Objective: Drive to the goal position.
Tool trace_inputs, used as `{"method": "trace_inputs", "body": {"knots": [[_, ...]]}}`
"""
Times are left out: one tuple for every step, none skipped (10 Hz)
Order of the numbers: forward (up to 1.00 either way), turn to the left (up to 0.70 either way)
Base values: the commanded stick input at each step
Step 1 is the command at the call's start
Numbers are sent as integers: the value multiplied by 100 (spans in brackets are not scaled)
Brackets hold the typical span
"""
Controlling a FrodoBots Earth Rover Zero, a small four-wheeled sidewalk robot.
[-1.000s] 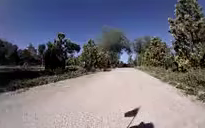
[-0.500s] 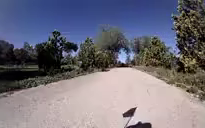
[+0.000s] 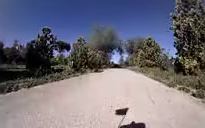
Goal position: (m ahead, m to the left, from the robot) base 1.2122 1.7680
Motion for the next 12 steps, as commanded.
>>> {"method": "trace_inputs", "body": {"knots": [[100,4],[100,4],[100,4],[100,-23],[100,-31],[100,-23],[100,-15],[100,-7],[100,2],[100,4],[100,4],[100,4]]}}
